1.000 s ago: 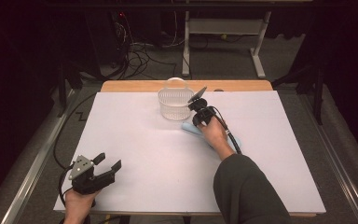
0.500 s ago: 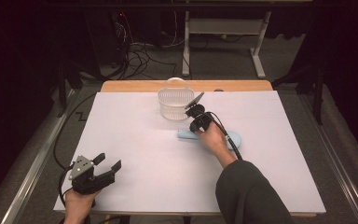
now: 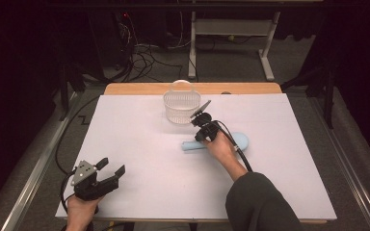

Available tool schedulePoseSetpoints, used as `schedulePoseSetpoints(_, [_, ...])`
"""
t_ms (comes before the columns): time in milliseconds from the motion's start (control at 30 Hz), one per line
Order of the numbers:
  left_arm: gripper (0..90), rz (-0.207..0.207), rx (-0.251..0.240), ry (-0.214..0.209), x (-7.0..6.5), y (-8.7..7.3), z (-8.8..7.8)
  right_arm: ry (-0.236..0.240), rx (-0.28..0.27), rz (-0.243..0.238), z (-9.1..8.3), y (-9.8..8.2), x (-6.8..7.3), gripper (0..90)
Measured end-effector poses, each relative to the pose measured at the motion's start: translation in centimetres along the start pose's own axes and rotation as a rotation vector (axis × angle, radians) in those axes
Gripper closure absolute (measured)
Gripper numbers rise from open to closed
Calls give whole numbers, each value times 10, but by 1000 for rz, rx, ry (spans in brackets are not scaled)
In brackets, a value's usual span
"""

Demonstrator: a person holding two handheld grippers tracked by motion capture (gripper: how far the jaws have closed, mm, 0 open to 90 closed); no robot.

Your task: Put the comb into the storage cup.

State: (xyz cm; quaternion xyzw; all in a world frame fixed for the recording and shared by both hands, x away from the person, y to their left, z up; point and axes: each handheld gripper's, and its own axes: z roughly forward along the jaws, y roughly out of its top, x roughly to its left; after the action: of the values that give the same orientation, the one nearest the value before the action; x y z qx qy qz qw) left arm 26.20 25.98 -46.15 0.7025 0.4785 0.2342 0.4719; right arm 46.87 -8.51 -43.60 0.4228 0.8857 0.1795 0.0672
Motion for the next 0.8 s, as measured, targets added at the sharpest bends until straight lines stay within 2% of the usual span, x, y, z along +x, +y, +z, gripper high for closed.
schedulePoseSetpoints(300, [287,-1,-1,-1,0,0,0,14,-6,-12,-4,-11,7,900])
schedulePoseSetpoints(333, [288,-1,0,-1,0,0,0,17,-11,-28,-4,-13,7,900])
schedulePoseSetpoints(367, [288,-2,-1,-1,0,0,0,20,-5,-18,-5,-14,8,900])
schedulePoseSetpoints(567, [288,-3,-1,-2,0,0,0,24,-6,-46,-7,-19,13,900])
schedulePoseSetpoints(800, [288,-3,3,-2,0,0,1,35,-12,-50,-10,-26,16,900])
